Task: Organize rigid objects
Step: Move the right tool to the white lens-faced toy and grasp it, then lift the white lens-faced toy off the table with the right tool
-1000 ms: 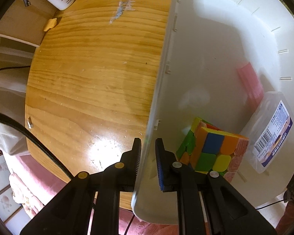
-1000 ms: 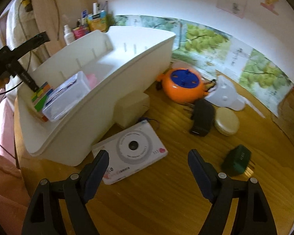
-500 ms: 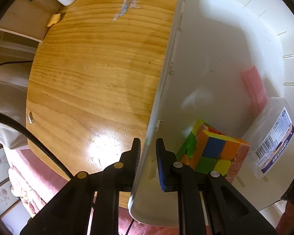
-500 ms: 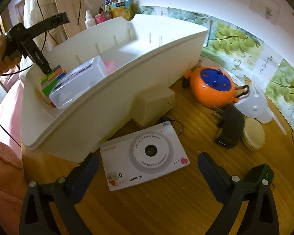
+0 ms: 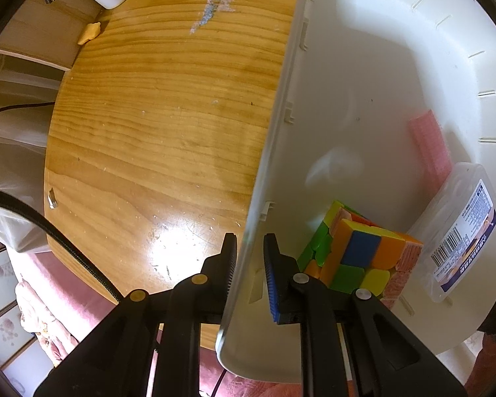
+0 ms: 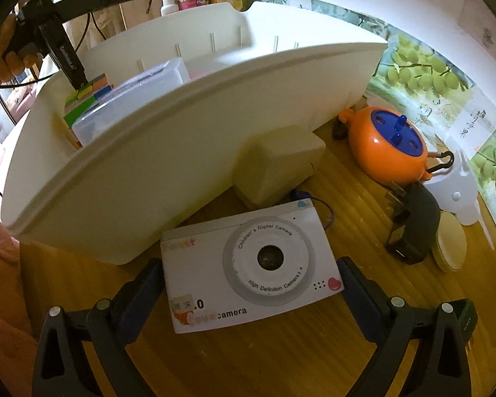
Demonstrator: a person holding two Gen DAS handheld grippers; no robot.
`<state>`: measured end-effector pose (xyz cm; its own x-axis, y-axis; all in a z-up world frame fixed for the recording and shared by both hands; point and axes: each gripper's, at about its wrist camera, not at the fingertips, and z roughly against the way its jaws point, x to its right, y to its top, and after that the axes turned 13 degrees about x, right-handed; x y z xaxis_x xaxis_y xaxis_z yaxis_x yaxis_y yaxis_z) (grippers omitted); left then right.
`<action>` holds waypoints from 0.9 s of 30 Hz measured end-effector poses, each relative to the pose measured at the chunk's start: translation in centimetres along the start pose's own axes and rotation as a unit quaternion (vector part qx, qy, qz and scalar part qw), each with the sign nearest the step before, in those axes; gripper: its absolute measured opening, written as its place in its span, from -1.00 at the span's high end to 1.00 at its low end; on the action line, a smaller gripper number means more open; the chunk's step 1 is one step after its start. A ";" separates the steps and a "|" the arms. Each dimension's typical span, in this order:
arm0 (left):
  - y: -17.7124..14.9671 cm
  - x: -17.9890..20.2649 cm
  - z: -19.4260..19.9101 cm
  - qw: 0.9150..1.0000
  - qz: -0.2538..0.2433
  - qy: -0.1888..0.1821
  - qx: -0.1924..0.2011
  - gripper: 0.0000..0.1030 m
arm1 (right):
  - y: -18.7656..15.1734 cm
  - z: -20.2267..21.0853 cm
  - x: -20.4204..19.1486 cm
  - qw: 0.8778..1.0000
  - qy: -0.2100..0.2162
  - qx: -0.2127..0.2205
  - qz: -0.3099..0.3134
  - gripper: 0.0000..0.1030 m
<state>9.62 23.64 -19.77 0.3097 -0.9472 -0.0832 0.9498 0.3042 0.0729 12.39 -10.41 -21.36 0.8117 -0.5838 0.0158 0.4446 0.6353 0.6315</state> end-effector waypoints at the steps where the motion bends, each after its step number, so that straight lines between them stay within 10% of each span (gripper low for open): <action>1: 0.0 0.0 0.0 1.000 0.000 0.000 0.000 0.65 | 0.0 0.0 0.0 1.000 0.001 0.004 -0.001 -0.97; 27: -0.6 1.8 0.5 0.999 -0.049 -0.014 0.009 0.64 | -2.2 2.1 -2.0 0.992 -0.081 -0.021 -0.098 -0.93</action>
<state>9.61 21.70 -19.46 0.2142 -0.9748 -0.0624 0.9744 0.2088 0.0828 9.02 -11.69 -21.16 0.6388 -0.7691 0.0225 0.6060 0.5209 0.6013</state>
